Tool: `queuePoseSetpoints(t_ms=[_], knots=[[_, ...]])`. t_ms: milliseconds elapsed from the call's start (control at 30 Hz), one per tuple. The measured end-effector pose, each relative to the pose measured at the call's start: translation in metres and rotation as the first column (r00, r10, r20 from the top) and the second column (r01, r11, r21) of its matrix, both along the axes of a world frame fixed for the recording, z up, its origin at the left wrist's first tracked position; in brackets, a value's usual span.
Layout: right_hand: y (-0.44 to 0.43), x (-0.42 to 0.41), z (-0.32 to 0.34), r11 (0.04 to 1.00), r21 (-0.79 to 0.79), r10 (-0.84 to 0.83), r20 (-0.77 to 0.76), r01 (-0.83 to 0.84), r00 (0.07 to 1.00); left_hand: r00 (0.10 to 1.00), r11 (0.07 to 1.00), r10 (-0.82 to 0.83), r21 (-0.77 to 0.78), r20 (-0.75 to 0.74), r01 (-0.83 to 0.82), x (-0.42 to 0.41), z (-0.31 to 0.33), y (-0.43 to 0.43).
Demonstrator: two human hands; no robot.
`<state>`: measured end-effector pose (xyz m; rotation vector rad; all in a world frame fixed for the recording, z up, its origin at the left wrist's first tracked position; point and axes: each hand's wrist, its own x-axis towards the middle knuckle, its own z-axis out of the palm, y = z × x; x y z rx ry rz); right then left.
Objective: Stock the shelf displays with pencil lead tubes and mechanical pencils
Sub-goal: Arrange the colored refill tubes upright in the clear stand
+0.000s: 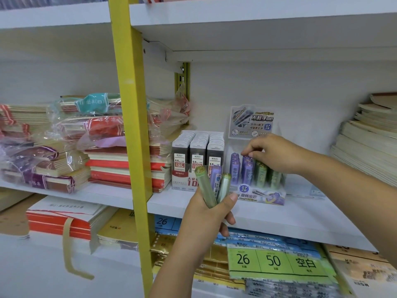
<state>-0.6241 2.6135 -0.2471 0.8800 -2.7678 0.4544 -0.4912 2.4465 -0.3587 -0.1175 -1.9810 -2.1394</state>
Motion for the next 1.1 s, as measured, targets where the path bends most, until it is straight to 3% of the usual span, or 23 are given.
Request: queuePoseSetpoints(t_ms=[67,133,200,300,467,600,933,1100], knots=[[-0.001,0.009,0.001,1.0,-0.024,0.011,-0.144,-0.014,0.99,1.0,1.0,-0.013,0.005,-0.002,0.013,0.001,0.0,-0.001],[-0.001,0.028,0.002,0.974,-0.21,0.026,-0.248,-0.08,0.968,1.0,1.0,-0.029,0.002,-0.001,0.029,0.001,0.001,-0.002],[0.0,0.053,-0.001,0.909,-0.383,0.129,-0.123,-0.167,0.984,0.999,0.999,-0.046,0.004,-0.001,0.046,0.002,0.002,-0.003],[-0.005,0.078,-0.013,0.893,-0.405,0.259,0.104,-0.197,0.96,0.996,0.996,-0.085,0.008,-0.01,0.085,0.003,0.004,-0.002],[-0.006,0.085,-0.026,0.865,-0.476,0.259,0.157,-0.157,0.953,0.987,0.987,-0.153,0.039,-0.044,0.155,0.009,0.007,0.004],[0.008,0.083,-0.022,0.733,-0.678,0.338,0.29,-0.058,0.895,0.984,0.98,-0.167,0.097,-0.06,0.172,0.011,0.007,0.003],[0.021,0.081,-0.026,0.605,-0.796,0.464,0.343,-0.009,0.817,0.984,0.985,-0.155,0.061,-0.093,0.161,0.004,0.008,0.006],[0.025,0.079,-0.016,0.58,-0.814,0.387,0.281,0.005,0.878,0.987,0.993,-0.116,0.0,-0.107,0.117,-0.003,0.013,0.015]])
